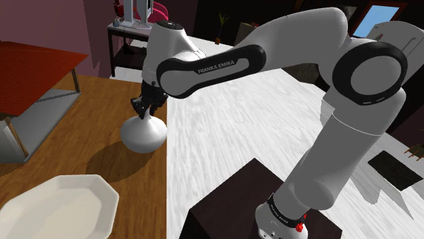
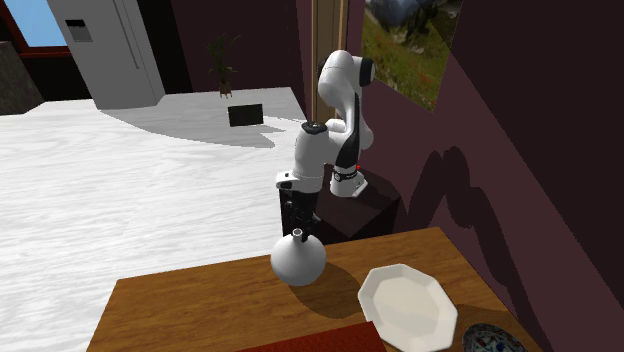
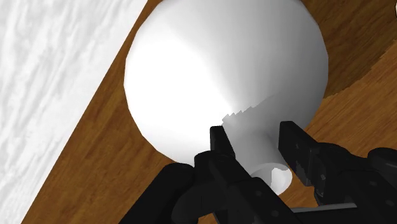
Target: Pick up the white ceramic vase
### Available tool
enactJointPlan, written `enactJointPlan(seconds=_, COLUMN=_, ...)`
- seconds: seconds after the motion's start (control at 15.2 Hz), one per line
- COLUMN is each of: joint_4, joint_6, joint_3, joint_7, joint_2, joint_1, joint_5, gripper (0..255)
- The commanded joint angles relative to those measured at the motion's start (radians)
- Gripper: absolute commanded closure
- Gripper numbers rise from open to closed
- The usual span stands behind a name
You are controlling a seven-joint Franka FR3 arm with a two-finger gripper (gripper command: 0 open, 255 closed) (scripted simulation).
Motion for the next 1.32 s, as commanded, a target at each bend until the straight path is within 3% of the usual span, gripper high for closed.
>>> enactJointPlan(seconds=0.0, joint_4=0.000, joint_6=0.000, joint_3=0.000, joint_7=0.000, joint_2=0.000, joint_1=0.000, joint_5=0.000, gripper=255)
enactJointPlan(seconds=0.26, joint_4=-0.001, joint_6=0.001, joint_3=0.000, joint_7=0.001, joint_2=0.000, joint_1=0.000, joint_5=0.000, gripper=255)
enactJointPlan(seconds=1.25, joint_4=0.133, joint_6=-0.188, joint_3=0.004, joint_7=-0.038, joint_2=-0.061, joint_1=-0.003, joint_5=0.044, gripper=255)
